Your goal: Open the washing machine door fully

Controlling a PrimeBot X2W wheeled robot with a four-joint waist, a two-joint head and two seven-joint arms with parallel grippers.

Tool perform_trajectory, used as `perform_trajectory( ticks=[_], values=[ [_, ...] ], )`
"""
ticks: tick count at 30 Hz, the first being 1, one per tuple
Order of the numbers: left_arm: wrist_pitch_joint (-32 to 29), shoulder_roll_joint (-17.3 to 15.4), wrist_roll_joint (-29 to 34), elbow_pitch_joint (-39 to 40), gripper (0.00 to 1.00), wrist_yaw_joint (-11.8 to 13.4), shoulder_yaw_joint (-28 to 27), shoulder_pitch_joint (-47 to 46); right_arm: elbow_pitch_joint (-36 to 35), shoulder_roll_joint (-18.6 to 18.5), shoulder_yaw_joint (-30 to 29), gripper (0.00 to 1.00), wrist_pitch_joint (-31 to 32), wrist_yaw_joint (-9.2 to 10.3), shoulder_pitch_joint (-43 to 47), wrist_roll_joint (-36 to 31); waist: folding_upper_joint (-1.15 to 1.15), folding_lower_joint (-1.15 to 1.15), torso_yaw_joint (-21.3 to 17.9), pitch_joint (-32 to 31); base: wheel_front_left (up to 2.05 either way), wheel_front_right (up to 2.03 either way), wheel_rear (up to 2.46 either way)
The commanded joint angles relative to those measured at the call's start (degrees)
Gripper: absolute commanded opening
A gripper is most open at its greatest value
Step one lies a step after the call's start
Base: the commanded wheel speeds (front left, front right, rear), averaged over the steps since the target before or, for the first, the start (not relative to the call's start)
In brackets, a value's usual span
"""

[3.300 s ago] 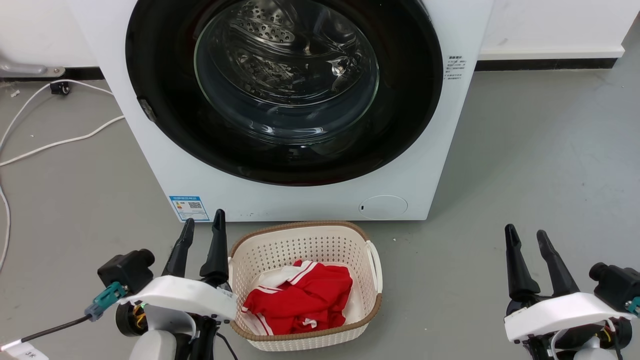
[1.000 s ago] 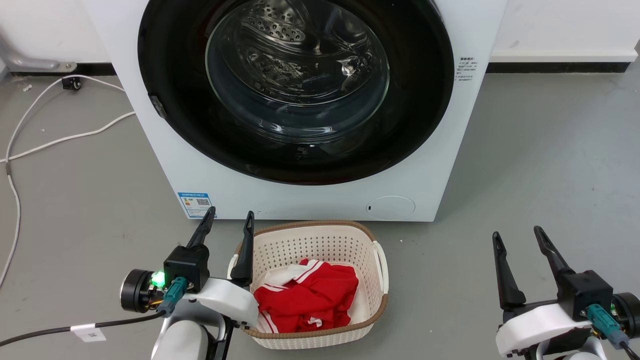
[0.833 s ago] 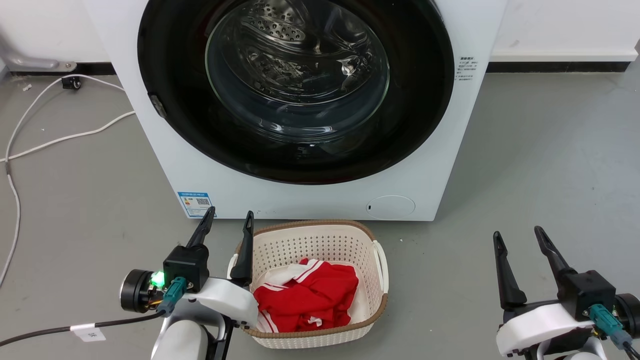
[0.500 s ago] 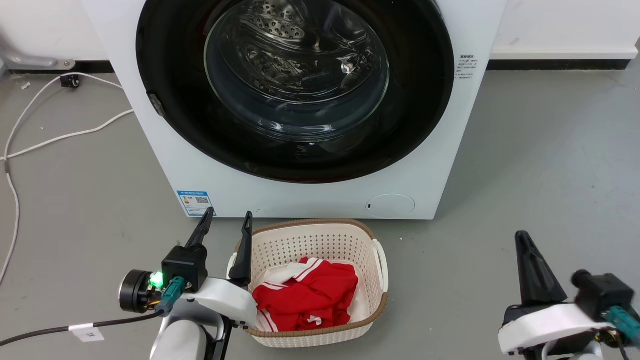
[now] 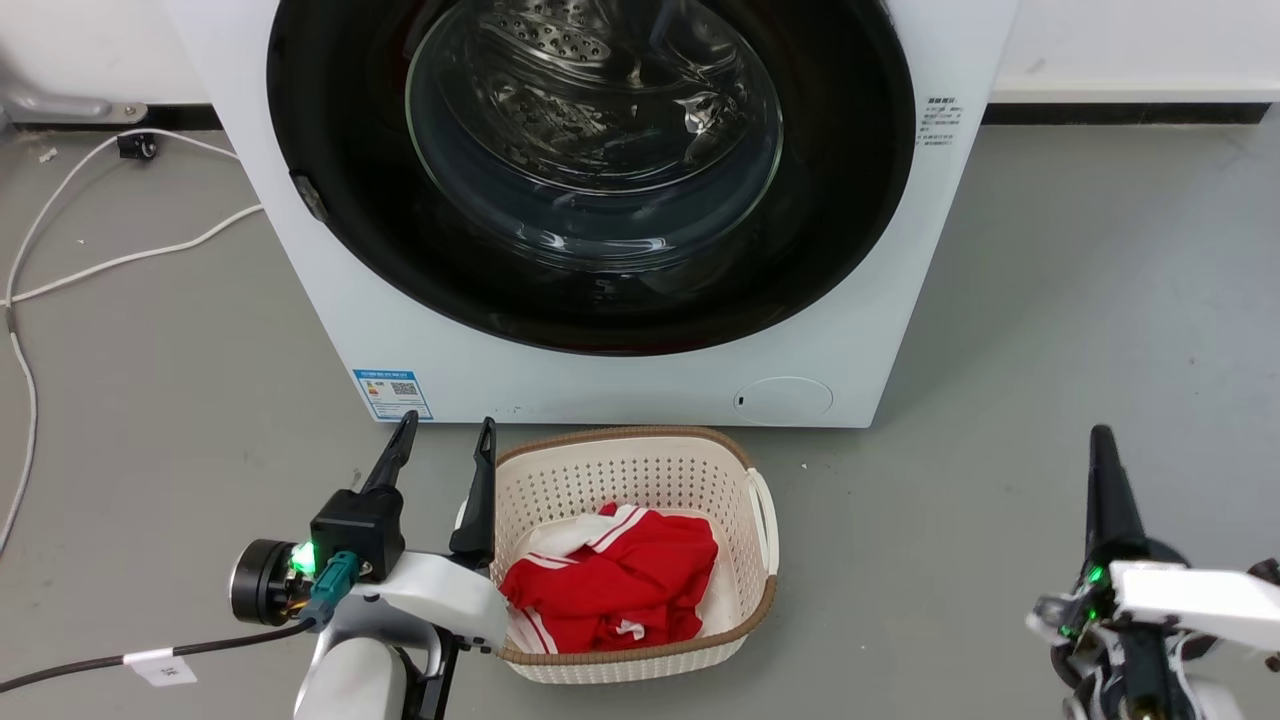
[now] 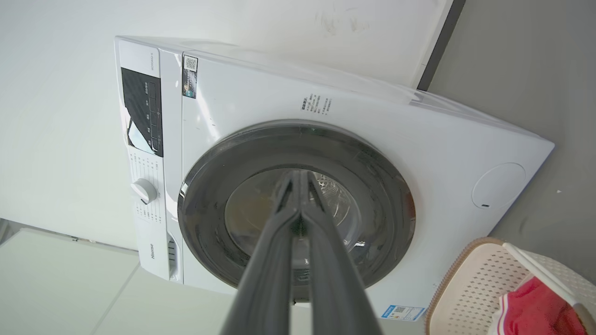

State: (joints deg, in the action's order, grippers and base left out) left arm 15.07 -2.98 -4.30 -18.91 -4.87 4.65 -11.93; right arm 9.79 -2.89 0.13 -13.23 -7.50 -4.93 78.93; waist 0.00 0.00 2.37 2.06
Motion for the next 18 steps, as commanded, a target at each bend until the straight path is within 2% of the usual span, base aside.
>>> perform_trajectory(
  ticks=[1,3,9,14,18],
  values=[
    [0.15,0.05,-0.25,0.24,1.00,-0.02,-0.19,-0.60,0.10,0.04,-0.61,0.00,0.40,0.02,-1.24,1.65,0.00,0.00,0.04,0.27,0.00,0.00,0.00],
    [0.15,0.07,-0.45,0.50,1.00,0.06,-0.30,-0.77,0.09,0.03,-2.05,0.00,1.36,0.01,-3.02,7.21,0.00,0.00,0.04,0.71,0.00,0.00,0.00],
    [0.15,0.10,-0.82,1.77,1.00,0.31,-0.72,-1.61,3.78,-1.30,-6.31,0.00,6.35,0.01,-10.26,17.04,0.00,0.00,-0.23,3.26,0.00,0.00,0.00],
    [0.15,0.10,-1.23,2.69,1.00,0.69,-1.16,-3.06,10.79,-4.37,-8.05,0.00,10.83,0.02,-19.22,22.70,0.00,0.00,-0.17,6.07,0.00,0.00,0.00],
    [0.15,0.12,-1.73,3.71,1.00,1.08,-1.24,-4.43,16.97,-7.90,-7.29,0.00,14.27,0.01,-27.21,25.46,0.00,0.00,-0.03,8.50,0.00,0.00,0.00]
  ],
)
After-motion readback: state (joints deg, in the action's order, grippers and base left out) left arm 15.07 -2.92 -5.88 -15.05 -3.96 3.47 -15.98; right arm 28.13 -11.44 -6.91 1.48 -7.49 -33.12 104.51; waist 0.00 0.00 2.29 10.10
